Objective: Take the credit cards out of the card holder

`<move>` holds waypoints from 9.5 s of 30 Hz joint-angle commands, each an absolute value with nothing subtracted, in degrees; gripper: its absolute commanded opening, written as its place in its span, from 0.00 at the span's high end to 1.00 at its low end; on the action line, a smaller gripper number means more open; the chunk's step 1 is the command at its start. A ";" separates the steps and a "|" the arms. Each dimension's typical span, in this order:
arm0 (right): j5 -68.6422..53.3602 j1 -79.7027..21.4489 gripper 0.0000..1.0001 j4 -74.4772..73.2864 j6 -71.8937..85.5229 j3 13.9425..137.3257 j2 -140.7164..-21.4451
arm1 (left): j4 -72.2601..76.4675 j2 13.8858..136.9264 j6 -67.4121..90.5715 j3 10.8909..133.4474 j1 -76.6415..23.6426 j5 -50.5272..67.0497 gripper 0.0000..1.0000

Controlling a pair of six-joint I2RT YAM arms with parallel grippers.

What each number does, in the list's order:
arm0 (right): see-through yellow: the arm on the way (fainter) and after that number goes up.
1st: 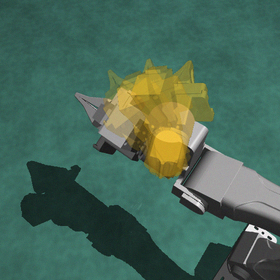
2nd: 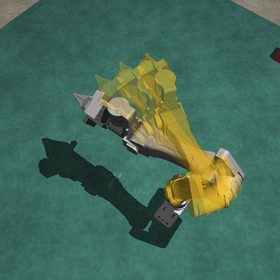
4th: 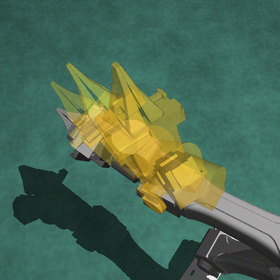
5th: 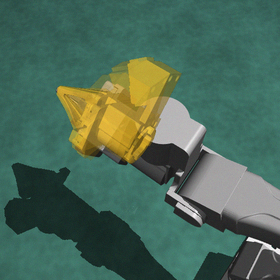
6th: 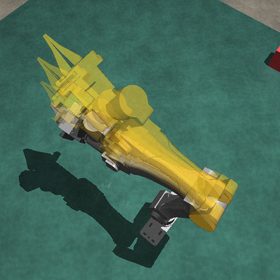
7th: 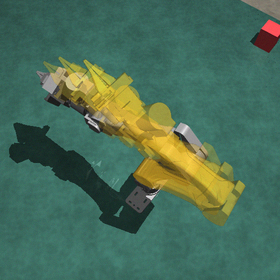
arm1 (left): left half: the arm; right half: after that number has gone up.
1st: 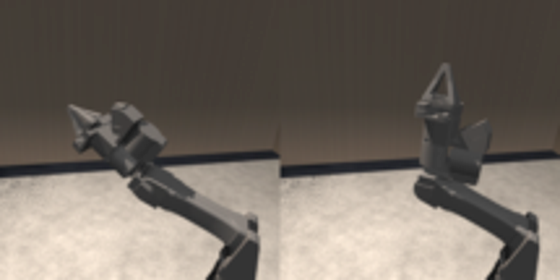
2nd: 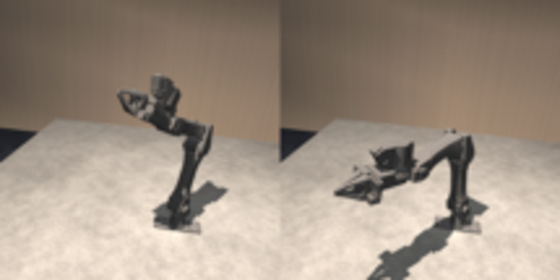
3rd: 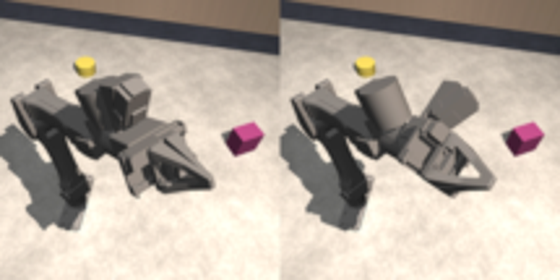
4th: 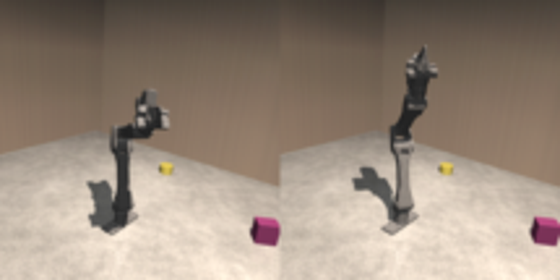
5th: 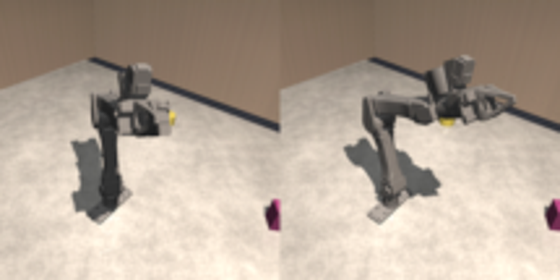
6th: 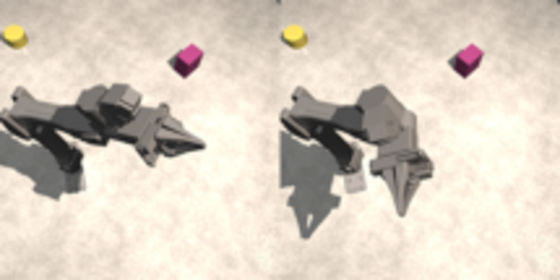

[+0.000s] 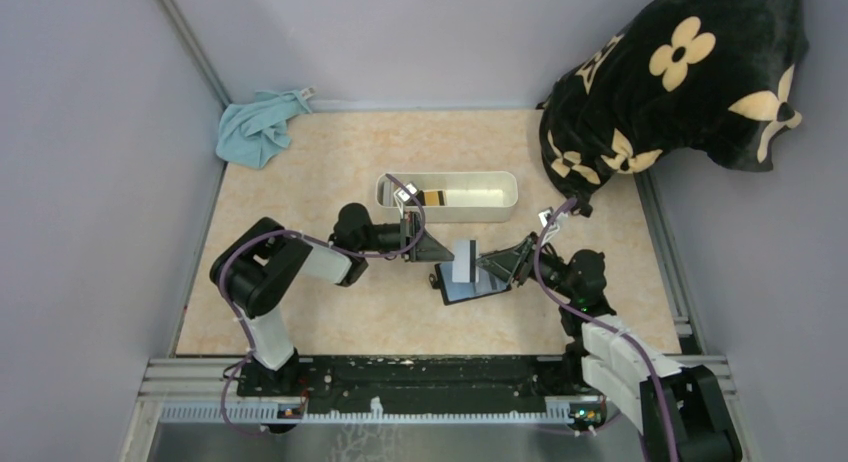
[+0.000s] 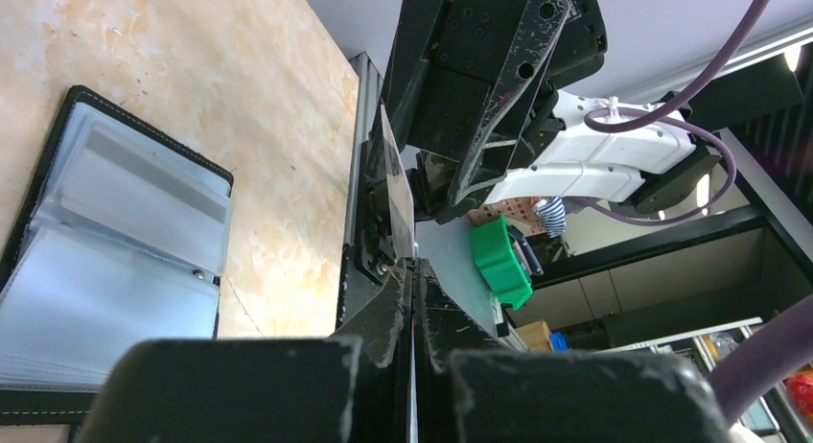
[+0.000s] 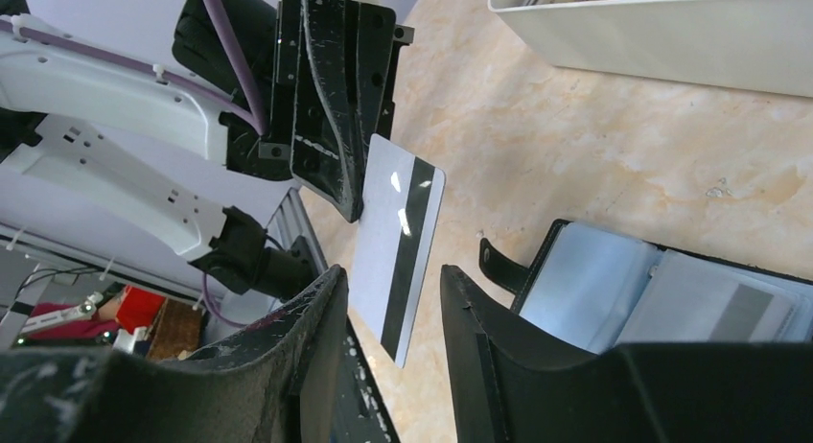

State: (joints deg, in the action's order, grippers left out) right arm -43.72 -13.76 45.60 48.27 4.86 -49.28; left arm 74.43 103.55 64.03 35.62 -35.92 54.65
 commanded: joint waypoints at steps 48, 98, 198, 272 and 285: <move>-43.55 -16.87 1.00 57.24 51.49 4.95 -54.24 | 75.87 104.05 62.33 36.76 -37.69 54.57 0.73; -34.48 -16.87 0.50 43.75 38.51 4.18 -58.48 | -30.45 97.72 18.27 83.20 -25.27 10.58 1.00; -32.08 -16.83 0.52 45.00 34.57 3.89 -65.65 | -43.99 115.87 20.86 97.48 -22.59 10.18 0.84; -21.52 -18.09 0.81 19.79 35.15 9.60 -56.59 | 2.45 110.66 25.43 54.98 -50.02 18.20 1.00; -22.80 -18.11 0.80 17.58 36.05 10.46 -52.12 | 2.81 111.57 25.66 55.11 -50.09 18.88 1.00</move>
